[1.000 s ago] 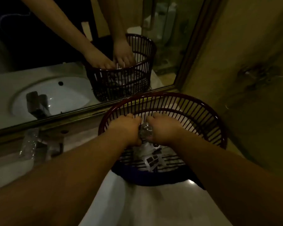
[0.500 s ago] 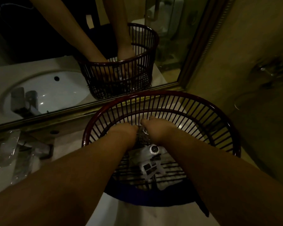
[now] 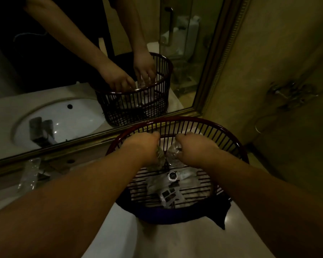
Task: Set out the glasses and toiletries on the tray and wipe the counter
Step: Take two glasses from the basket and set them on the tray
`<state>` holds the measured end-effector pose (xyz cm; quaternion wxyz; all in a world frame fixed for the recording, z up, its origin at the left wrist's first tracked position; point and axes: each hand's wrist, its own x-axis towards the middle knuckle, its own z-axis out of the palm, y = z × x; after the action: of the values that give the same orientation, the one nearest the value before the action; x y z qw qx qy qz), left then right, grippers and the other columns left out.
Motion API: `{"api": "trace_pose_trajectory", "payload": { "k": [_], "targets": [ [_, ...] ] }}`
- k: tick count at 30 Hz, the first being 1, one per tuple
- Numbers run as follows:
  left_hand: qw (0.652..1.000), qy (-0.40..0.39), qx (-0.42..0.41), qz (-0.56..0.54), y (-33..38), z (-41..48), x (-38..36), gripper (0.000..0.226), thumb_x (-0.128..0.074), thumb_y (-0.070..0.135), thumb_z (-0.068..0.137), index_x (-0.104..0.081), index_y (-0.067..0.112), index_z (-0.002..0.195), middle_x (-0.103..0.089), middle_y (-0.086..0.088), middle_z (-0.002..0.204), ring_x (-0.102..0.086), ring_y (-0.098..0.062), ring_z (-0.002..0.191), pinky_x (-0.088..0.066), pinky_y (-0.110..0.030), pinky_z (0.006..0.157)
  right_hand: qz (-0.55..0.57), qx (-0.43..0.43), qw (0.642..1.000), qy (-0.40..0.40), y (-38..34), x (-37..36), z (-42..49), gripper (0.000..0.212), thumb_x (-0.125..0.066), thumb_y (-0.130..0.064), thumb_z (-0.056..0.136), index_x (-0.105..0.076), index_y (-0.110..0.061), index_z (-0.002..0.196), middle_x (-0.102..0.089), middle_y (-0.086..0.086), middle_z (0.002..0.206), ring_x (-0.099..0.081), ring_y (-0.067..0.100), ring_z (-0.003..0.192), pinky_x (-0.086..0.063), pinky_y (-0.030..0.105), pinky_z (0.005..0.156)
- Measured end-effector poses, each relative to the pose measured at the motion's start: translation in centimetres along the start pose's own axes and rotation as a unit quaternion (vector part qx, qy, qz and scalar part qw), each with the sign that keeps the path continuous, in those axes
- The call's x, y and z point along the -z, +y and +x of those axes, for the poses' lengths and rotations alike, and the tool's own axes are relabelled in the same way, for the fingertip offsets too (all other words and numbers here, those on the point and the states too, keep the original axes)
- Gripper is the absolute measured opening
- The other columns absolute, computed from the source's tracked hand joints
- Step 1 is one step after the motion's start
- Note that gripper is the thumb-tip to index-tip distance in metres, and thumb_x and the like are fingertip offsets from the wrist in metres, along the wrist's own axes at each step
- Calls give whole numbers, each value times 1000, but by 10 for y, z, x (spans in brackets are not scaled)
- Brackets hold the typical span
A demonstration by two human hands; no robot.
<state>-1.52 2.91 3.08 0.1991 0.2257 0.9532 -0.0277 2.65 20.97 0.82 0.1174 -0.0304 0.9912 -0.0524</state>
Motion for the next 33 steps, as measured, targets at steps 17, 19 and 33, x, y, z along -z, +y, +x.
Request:
{"api": "trace_pose_trajectory", "payload": {
  "k": [17,19,33],
  "targets": [
    [987,153,36,-42,-78,-121,77,68,-80,51,69,-57,27,128,-64,-4,114,-63,-26,101,-44,-33,69,-43,22,994,99,-109,113,-66,48,-62,-51,86,-58,-23,125,-54,-2,97,-55,19,86,-45,32,68],
    [984,168,39,-44,-99,-140,81,68,-81,50,67,-58,27,127,-65,-4,117,-64,-27,104,-48,-34,71,-47,33,992,108,-136,120,-66,48,-64,-49,86,-58,-22,125,-54,0,99,-56,20,88,-44,32,68],
    [969,161,181,-56,-311,-299,61,68,-83,46,73,-55,29,133,-65,-3,120,-62,-27,105,-46,-36,73,-40,168,978,116,-390,117,-41,55,-68,-46,86,-54,-23,134,-62,6,121,-62,25,104,-53,37,83]
  ]
}}
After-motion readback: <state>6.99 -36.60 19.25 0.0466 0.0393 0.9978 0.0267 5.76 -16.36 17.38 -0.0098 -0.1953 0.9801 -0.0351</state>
